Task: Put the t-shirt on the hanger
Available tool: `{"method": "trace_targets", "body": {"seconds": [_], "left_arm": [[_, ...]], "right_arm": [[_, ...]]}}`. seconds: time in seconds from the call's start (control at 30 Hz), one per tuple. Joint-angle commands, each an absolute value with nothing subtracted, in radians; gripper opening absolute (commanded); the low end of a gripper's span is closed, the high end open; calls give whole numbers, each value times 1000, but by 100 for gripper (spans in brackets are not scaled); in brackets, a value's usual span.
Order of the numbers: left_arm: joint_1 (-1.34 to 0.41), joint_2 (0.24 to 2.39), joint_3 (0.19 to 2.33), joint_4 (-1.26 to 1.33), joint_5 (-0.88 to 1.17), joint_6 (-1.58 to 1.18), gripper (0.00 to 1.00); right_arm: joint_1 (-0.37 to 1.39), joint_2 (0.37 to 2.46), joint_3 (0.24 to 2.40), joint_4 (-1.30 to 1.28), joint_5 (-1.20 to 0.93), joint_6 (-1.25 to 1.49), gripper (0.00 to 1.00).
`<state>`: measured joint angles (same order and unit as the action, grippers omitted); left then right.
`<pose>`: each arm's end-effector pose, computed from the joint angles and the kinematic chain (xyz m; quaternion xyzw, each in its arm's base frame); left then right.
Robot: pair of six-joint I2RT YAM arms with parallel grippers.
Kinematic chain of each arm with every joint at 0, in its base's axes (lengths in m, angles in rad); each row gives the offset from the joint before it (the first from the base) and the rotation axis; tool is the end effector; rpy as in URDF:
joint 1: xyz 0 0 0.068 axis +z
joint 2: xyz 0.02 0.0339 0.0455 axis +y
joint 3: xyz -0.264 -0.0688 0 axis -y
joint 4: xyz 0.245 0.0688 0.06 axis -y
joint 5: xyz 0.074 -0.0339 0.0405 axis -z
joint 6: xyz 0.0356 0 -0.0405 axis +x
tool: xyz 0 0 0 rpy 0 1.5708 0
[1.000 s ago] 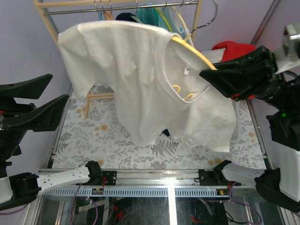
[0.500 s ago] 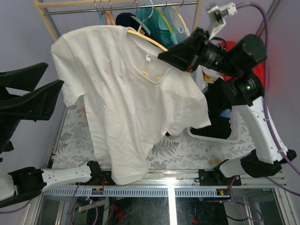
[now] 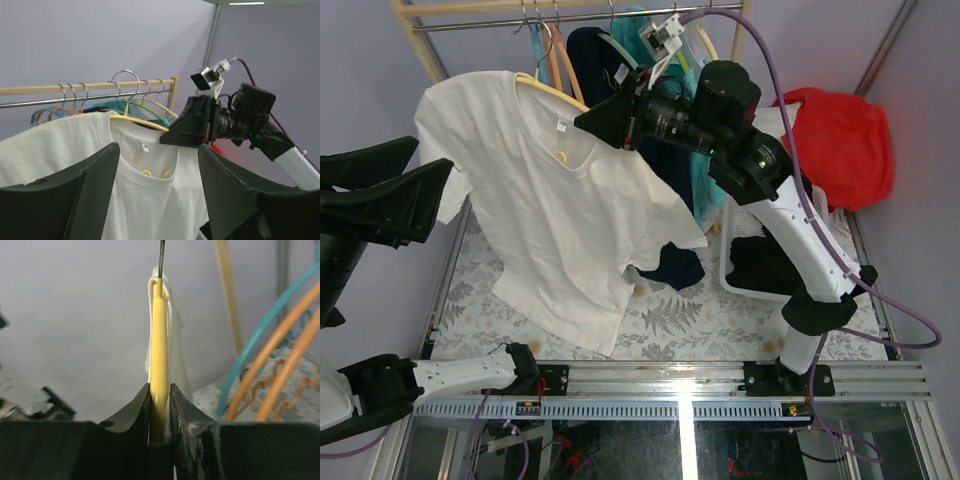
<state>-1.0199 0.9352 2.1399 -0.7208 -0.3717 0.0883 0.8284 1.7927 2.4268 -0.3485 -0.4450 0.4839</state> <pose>0.0057 0.0154 0.6260 0.1329 0.5154 -0.2924 0.7945 0.2198 0.2622 0.5944 -0.2742 0.5456 0.5811 0.5380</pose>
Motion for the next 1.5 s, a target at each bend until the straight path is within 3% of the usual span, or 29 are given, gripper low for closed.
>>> {"method": "trace_targets", "body": {"seconds": [0.0, 0.23, 0.4, 0.9, 1.47], "left_arm": [[-1013, 930, 2156, -760, -438, 75, 63], [-1014, 946, 2182, -833, -460, 59, 63], [-1013, 935, 2158, -855, -441, 38, 63], [-1013, 870, 2086, -905, -405, -2, 64], [-1014, 801, 2032, -961, -401, -24, 65]], "right_arm": [[920, 1761, 2438, -281, -63, 308, 0], [1141, 1838, 2499, -257, 453, 14, 0], [1191, 1904, 2508, -113, 634, -56, 0], [1171, 2109, 2591, 309, 634, -150, 0], [1017, 2211, 2612, 402, 468, 15, 0]]}}
